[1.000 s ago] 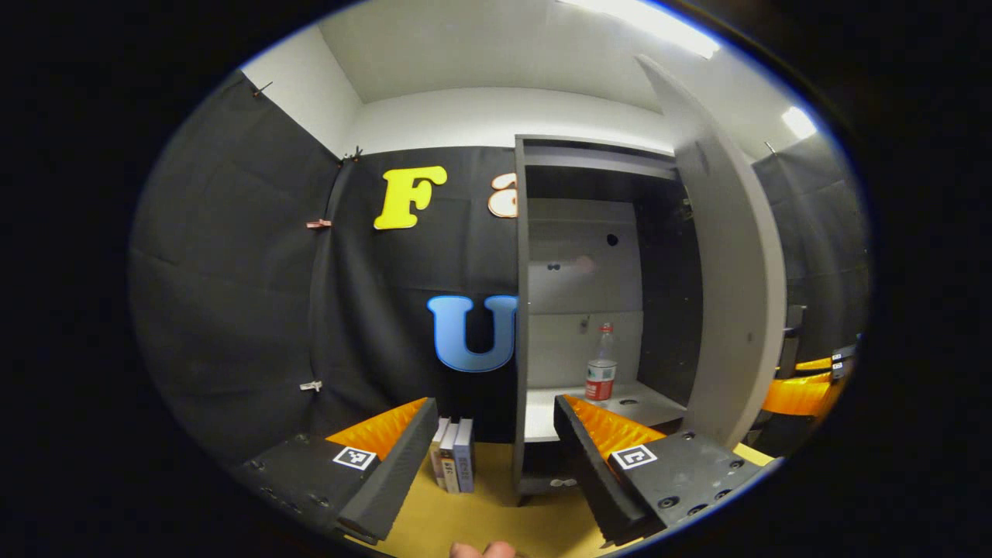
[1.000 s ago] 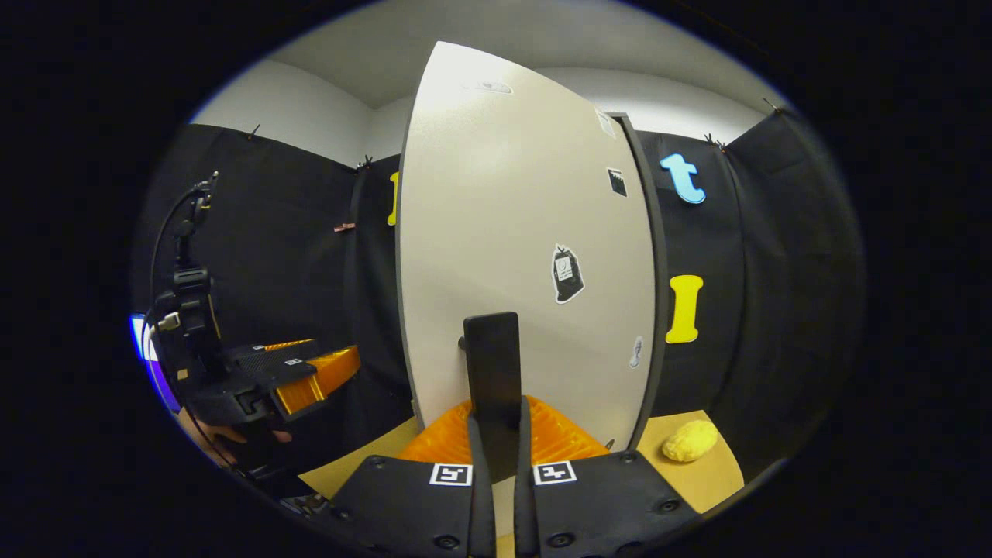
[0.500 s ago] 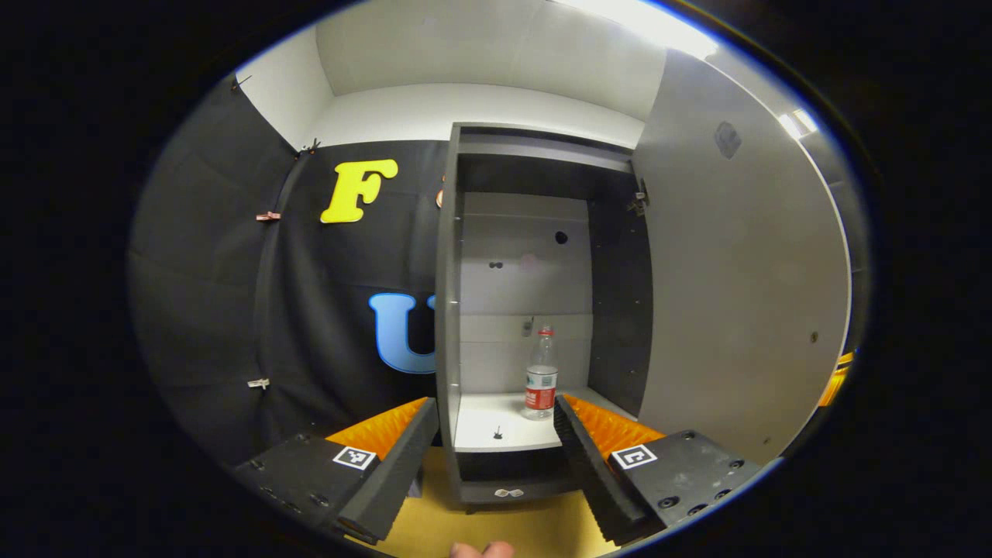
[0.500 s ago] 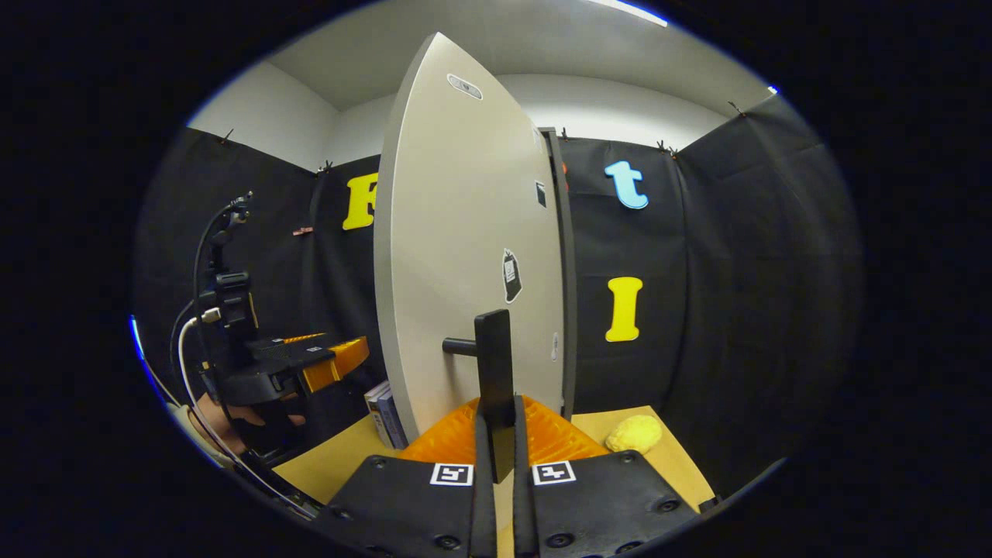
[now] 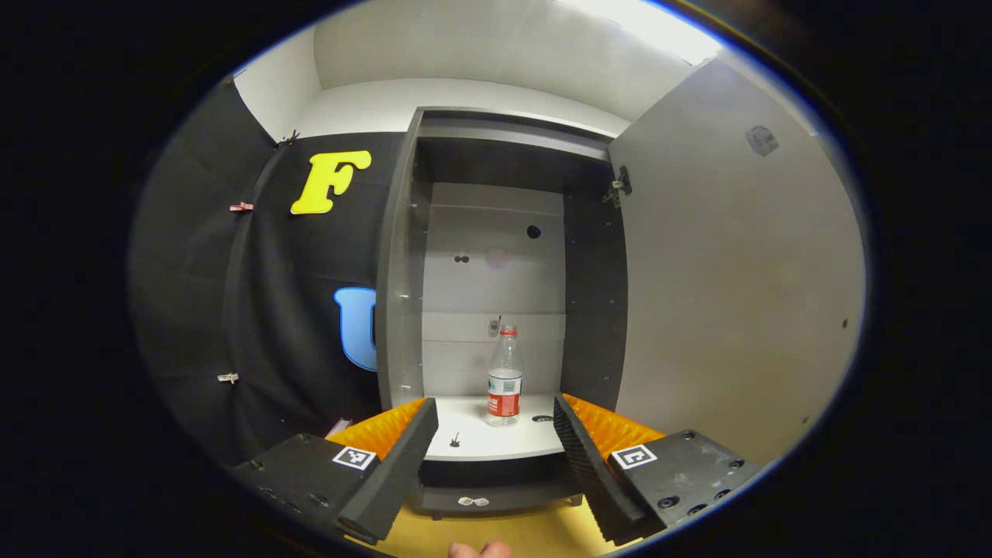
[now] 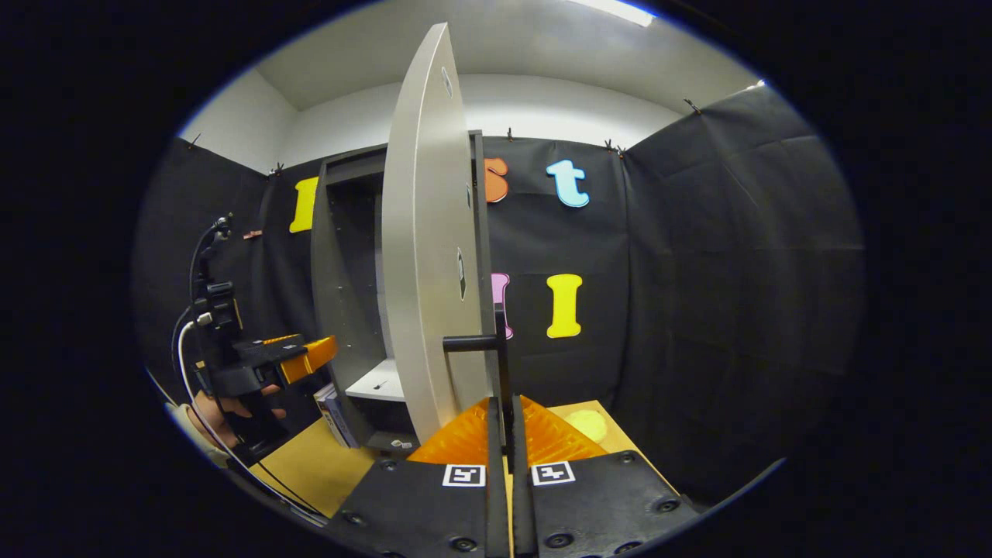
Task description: Open the cabinet door with the right hand, grasp the bottle in the cabinet with the left hand and place it on the coaster, then close the cabinet door with the right hand.
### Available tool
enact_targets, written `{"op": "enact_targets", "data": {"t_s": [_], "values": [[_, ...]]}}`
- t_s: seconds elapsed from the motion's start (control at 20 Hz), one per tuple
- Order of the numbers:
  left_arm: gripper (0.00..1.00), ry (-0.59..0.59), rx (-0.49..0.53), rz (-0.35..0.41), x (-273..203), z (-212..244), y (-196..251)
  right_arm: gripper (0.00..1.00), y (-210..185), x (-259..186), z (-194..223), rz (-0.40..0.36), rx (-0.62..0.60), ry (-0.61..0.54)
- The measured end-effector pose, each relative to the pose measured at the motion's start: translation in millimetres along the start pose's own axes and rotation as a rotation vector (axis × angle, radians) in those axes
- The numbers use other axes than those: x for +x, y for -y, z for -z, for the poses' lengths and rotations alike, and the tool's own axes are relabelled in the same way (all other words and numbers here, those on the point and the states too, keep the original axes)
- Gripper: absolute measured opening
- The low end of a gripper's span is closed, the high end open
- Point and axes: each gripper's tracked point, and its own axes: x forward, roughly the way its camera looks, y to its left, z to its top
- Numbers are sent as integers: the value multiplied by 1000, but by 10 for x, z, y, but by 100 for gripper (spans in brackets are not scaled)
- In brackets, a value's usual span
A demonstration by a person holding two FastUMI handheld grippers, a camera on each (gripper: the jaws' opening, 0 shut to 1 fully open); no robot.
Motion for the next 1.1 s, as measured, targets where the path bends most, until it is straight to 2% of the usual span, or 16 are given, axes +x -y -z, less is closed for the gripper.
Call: {"op": "enact_targets", "data": {"t_s": [0.05, 0.25, 0.6, 0.8, 0.85, 0.9, 1.0, 1.05, 1.1], "values": [[92, 0, 0, 1, 41, 0, 27, 7, 18, 7, -5, 6, 6, -1], [94, -9, 7, 5, 184, 63, 142, 7, -44, -6, -2, -20, 29, -1], [92, -22, 30, 15, 404, 143, 269, 8, 6, -32, -14, -36, 26, 13], [95, -25, 38, 27, 577, 191, 360, 14, 205, -22, -75, 43, 11, 49], [92, -25, 38, 28, 628, 188, 370, 20, 256, 9, -86, 69, 20, 59], [95, -25, 39, 30, 674, 204, 383, 35, 305, 5, -86, 102, 23, 67], [92, -27, 46, 35, 820, 233, 403, 56, 401, 0, -91, 145, 18, 79], [95, -30, 51, 36, 907, 248, 403, 74, 426, 3, -104, 153, 13, 88], [95, -40, 53, 39, 984, 288, 411, 87, 447, 2, -111, 157, 8, 94]]}}
